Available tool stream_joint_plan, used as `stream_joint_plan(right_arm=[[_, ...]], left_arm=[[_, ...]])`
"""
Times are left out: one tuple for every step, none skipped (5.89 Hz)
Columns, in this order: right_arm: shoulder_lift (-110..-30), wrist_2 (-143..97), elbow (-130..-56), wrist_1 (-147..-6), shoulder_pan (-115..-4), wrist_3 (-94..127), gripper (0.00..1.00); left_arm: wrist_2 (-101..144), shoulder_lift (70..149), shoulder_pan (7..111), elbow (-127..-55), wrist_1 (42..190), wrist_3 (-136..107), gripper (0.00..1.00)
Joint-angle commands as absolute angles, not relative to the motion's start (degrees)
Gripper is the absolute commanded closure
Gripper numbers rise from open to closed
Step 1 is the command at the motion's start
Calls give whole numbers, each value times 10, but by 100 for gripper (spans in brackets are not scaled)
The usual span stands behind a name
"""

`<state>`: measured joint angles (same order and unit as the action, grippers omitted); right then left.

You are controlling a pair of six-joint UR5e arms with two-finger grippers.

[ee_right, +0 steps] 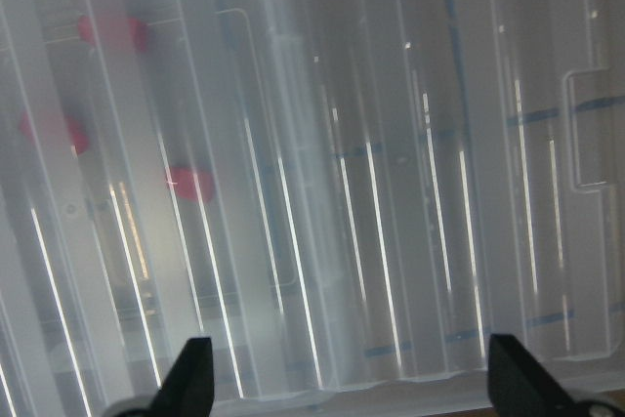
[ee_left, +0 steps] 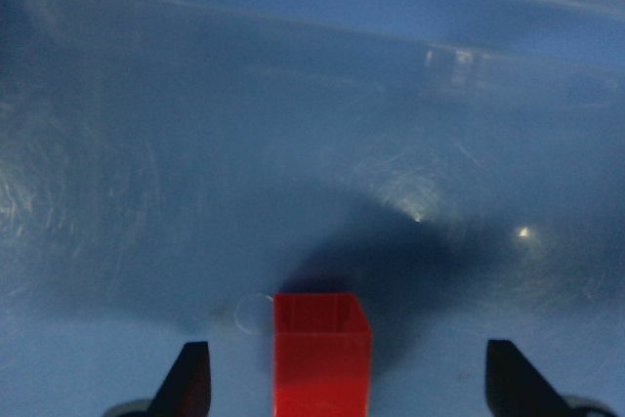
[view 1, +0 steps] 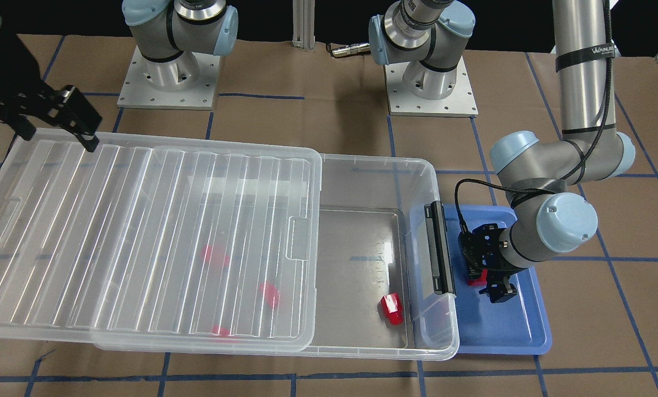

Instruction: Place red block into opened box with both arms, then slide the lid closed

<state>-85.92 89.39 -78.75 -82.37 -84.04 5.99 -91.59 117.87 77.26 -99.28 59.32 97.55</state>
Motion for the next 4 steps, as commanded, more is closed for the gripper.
stream_joint_plan(right_arm=[[-854, 889, -787, -823, -894, 119, 0], [-852, 896, -790, -823, -894, 107, 0], [-853, 896, -792, -825, -893, 96, 0], [-853, 896, -792, -825, -893, 96, 0]], left_arm=[[-916, 1190, 773, -993, 578, 976, 7], [-916, 1193, 773, -992, 573, 977, 40], [-918, 1193, 773, -992, 573, 976, 86], [-918, 1189, 773, -991, 573, 976, 93]])
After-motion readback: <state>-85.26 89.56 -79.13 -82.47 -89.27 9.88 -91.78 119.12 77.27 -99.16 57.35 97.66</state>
